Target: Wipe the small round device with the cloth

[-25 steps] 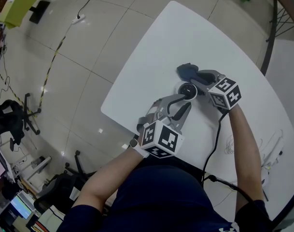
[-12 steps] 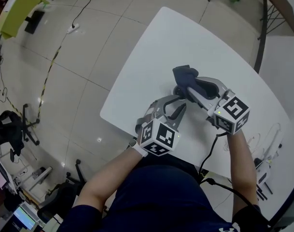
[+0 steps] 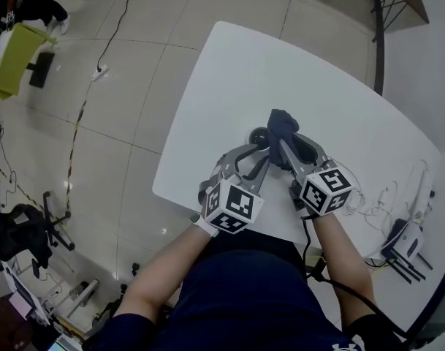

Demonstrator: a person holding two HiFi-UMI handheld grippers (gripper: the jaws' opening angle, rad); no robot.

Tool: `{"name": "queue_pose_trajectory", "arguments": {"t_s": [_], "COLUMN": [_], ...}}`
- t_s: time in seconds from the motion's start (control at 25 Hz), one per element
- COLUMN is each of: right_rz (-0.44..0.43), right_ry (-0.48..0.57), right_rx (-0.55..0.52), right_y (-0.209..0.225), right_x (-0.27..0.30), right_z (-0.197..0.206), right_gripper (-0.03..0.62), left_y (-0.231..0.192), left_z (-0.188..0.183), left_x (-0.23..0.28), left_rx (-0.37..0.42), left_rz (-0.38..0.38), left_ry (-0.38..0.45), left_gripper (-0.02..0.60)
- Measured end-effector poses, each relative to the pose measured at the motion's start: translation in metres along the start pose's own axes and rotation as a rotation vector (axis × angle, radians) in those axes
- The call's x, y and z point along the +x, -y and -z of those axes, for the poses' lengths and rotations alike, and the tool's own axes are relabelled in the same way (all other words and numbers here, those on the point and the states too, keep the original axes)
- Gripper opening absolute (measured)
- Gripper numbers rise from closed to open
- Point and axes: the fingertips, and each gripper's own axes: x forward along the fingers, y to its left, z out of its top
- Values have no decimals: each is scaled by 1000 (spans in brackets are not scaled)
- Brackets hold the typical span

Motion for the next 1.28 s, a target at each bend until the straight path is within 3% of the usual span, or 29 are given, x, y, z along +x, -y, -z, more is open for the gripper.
{"name": "queue_pose_trajectory", "arguments": {"t_s": [0.2, 0.48, 0.6, 0.68, 0.8, 1.0, 1.16, 1.28], "right_rz": [95, 217, 222, 229, 247, 228, 268, 334], "right_ry": [-21, -193, -154, -109, 1, 188, 217, 229], "right_rx": [174, 185, 231, 254, 250, 121, -13, 52], "right_y": [21, 29, 29, 28, 20, -22, -50, -42], "right_x": [-4, 8, 3, -6, -22, -31, -18, -17], "right_z": [33, 109, 104, 92, 59, 5, 6, 21], "right_gripper": [107, 107, 107, 109, 109, 109, 109, 112], "left_y": [0, 4, 6, 4, -18, -45, -48, -45], "left_z": [1, 2, 2, -4, -19, -15, -14, -13], "left_x": [1, 3, 1, -5, -16, -5, 3, 5], "left_rx": [-9, 52, 61, 30, -30, -26, -6, 19], "left_rz": [11, 23, 52, 79, 56, 47, 70, 87], "left_ry": [-1, -16, -16, 11, 84, 50, 26, 29], "left_gripper": [117, 129, 140, 149, 149, 104, 103, 92]}}
